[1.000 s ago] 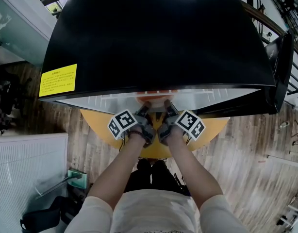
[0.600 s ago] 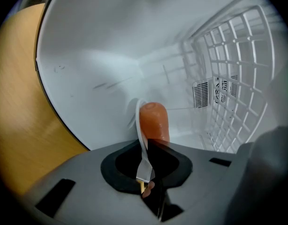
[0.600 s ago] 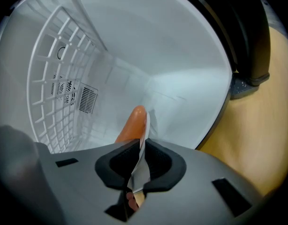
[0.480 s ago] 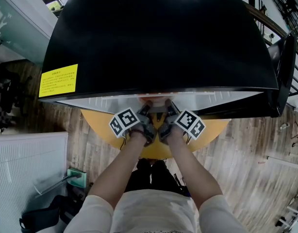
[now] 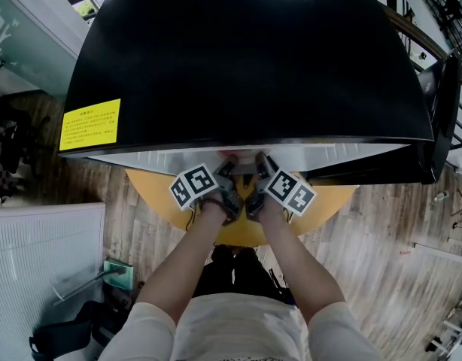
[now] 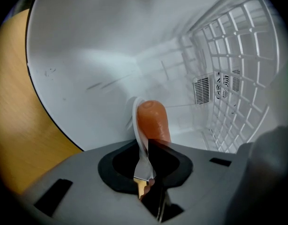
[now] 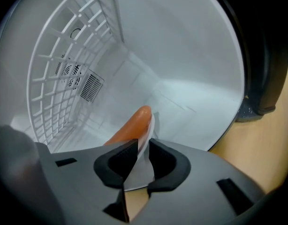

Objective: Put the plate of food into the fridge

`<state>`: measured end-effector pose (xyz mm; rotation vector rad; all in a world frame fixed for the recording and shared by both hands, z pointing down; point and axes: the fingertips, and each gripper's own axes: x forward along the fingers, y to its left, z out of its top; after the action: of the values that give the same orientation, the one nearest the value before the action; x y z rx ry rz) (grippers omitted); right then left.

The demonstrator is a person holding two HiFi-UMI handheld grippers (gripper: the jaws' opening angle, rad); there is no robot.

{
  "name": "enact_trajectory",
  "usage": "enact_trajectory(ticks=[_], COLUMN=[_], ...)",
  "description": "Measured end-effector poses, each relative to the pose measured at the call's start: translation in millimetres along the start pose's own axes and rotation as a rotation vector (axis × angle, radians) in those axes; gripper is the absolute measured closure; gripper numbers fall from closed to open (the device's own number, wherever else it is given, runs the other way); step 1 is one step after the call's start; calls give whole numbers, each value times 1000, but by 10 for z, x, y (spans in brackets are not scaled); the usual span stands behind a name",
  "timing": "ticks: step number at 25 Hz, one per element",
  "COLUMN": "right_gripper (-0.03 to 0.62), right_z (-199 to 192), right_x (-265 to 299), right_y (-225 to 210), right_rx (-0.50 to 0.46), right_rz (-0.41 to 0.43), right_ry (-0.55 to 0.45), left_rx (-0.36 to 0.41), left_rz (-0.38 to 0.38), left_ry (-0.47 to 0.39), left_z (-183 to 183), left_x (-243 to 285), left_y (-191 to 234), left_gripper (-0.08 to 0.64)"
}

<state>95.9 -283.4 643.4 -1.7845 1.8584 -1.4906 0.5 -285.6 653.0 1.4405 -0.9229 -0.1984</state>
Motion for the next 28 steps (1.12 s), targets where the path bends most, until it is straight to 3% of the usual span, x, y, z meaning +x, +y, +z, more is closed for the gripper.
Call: enact_trajectory(ticks=[9, 13, 17, 28], right_gripper=[505, 505, 505, 518], right_z=[17, 9, 5, 21], right_x=[-9, -15, -8, 33], right_y=[-42, -88, -115, -171], right_rx=[-68, -58, -64, -44], right_rz=[-46, -51, -62, -69], right_ry=[-5, -5, -1, -14], left_rx=[-61, -62, -113, -93], left_rz=[-33, -25, -27, 14], left_ry=[54, 86, 132, 167], left_z=[-36, -89, -163, -247], left_x=[13, 9, 9, -79], left_y=[-41, -8, 23, 153], left_gripper=[425, 419, 419, 419])
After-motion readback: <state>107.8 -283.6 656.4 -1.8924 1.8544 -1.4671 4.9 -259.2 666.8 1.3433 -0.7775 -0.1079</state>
